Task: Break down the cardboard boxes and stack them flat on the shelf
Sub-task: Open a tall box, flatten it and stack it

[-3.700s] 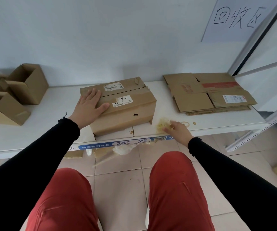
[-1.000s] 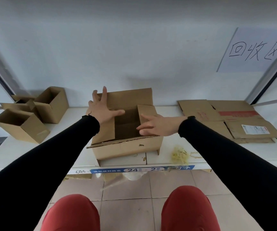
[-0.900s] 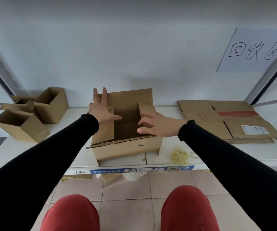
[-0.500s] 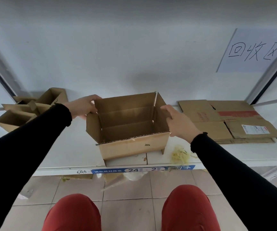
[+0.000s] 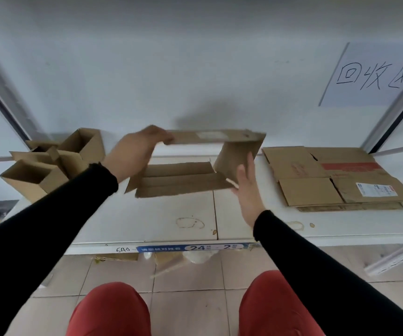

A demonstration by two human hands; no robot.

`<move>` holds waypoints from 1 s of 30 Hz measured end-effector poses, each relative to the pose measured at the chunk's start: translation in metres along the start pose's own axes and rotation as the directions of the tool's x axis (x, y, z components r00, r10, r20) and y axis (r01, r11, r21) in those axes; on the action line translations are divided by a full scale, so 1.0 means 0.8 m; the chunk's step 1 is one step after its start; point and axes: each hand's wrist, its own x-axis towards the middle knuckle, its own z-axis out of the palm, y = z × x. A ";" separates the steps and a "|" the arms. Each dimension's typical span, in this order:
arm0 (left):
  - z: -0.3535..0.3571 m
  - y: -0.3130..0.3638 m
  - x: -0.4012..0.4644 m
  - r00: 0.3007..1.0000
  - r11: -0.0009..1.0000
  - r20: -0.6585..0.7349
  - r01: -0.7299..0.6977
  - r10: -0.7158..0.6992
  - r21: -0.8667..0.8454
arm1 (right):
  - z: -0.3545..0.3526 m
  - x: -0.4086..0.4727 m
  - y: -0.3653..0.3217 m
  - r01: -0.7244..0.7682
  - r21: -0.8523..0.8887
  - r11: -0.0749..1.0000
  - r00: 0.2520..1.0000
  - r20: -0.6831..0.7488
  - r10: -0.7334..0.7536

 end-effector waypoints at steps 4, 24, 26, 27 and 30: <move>0.067 0.005 -0.050 0.971 0.989 0.239 -0.045 0.010 0.142 | -0.006 0.007 0.045 -0.289 0.300 0.909 0.940 -0.090 0.329; 0.219 0.017 -0.101 0.629 0.932 0.710 0.344 -0.318 0.112 | -0.045 0.059 0.097 -0.253 -0.227 0.940 0.937 -0.300 0.180; 0.218 0.017 -0.095 0.635 0.910 0.687 0.404 -0.354 0.095 | -0.035 0.062 0.103 -0.203 -0.539 0.817 0.970 -0.227 0.091; 0.221 0.017 -0.091 0.651 0.904 0.666 0.419 -0.365 0.086 | -0.027 0.064 0.104 -0.170 -0.623 0.764 0.981 -0.178 0.073; 0.236 0.015 -0.076 0.711 0.915 0.596 0.389 -0.372 0.106 | -0.009 0.078 0.114 0.045 -0.776 0.629 0.987 0.130 0.090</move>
